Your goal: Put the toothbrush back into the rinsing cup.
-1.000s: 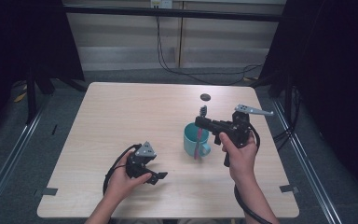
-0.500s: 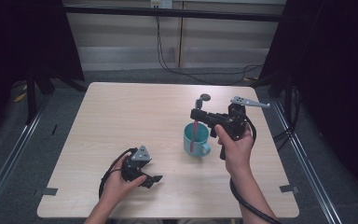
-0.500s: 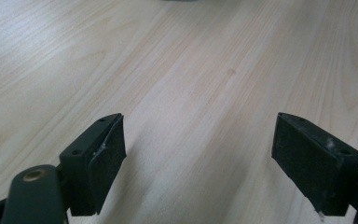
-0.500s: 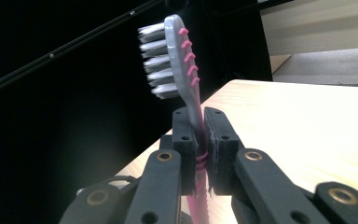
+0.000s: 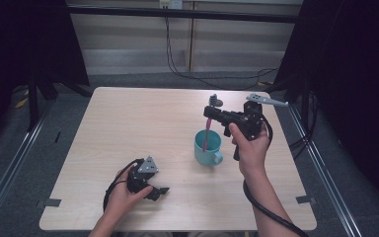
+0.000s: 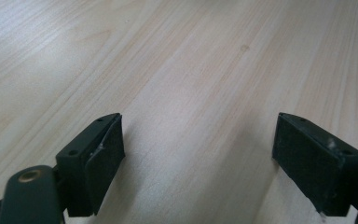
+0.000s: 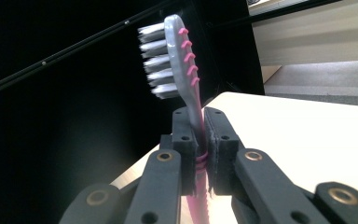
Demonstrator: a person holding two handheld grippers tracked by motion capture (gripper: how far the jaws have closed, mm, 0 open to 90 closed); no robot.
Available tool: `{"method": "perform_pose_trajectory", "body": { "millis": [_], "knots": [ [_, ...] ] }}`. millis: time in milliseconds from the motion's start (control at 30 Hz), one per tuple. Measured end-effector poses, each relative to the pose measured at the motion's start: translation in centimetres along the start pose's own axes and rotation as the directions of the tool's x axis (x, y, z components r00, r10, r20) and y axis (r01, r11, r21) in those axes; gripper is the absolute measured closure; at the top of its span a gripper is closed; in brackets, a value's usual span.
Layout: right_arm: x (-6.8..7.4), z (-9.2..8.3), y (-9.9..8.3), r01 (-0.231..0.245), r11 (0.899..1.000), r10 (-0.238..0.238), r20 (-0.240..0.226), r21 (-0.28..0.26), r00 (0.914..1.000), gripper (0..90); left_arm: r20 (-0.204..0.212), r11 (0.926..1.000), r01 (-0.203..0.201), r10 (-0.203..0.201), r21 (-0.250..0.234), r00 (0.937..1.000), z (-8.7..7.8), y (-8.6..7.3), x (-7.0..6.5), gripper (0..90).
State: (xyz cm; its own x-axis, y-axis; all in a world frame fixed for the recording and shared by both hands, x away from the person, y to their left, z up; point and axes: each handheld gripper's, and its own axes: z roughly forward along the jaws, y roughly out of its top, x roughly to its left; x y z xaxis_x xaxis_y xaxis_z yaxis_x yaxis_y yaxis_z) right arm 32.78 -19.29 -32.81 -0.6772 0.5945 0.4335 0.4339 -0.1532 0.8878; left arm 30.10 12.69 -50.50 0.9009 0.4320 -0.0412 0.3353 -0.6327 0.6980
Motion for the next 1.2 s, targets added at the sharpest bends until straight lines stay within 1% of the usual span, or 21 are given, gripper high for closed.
{"method": "perform_pose_trajectory", "body": {
  "millis": [167, 267, 400, 567, 667, 867, 1000, 1200],
  "knots": [
    [-0.2, 0.3, 0.5, 0.01, 1.0, -0.01, 0.01, -0.01, 0.9999, 83.5, -0.003, 0.9995, -0.012, 0.012, -0.029, 0.9999, 0.1, -0.3, 0.1, 14.8],
    [-0.3, 0.5, 0.7, 0.015, 1.0, -0.015, 0.019, -0.015, 0.9997, 83.5, -0.002, 0.9989, -0.008, 0.008, -0.047, 1.0, 0.1, -0.5, 0.1, 14.4],
    [-0.7, 0.8, 0.8, 0.02, 1.0, -0.02, 0.032, -0.018, 0.9993, 83.5, -0.008, 0.9989, -0.009, 0.009, -0.046, 0.9999, 0.1, -0.5, 0.1, 14.2],
    [-1.6, 0.9, 0.8, 0.008, 0.999, -0.007, 0.05, -0.031, 0.9987, 83.6, 0.0, 0.999, -0.009, 0.009, -0.044, 1.0, 0.2, -0.5, 0.1, 13.2],
    [-2.1, 1.1, 0.8, 0.013, 0.999, -0.011, 0.066, -0.036, 0.9978, 83.5, 0.0, 0.9991, -0.008, 0.008, -0.042, 1.0, 0.2, -0.5, 0.1, 13.1],
    [-2.4, 1.0, 1.0, 0.035, 0.998, -0.031, 0.09, -0.05, 0.9955, 83.5, -0.001, 0.9992, -0.015, 0.015, -0.038, 0.9999, 0.1, -0.5, 0.1, 13.0],
    [-2.6, 1.1, 0.9, 0.046, 0.998, -0.042, 0.101, -0.042, 0.994, 83.5, -0.001, 0.9992, -0.014, 0.014, -0.038, 0.9999, 0.1, -0.5, 0.1, 13.0],
    [-3.2, 1.0, 0.8, 0.048, 0.998, -0.043, 0.112, -0.048, 0.9928, 83.5, -0.001, 0.9992, -0.014, 0.014, -0.038, 0.9999, 0.1, -0.5, 0.1, 12.9]
  ]
}}
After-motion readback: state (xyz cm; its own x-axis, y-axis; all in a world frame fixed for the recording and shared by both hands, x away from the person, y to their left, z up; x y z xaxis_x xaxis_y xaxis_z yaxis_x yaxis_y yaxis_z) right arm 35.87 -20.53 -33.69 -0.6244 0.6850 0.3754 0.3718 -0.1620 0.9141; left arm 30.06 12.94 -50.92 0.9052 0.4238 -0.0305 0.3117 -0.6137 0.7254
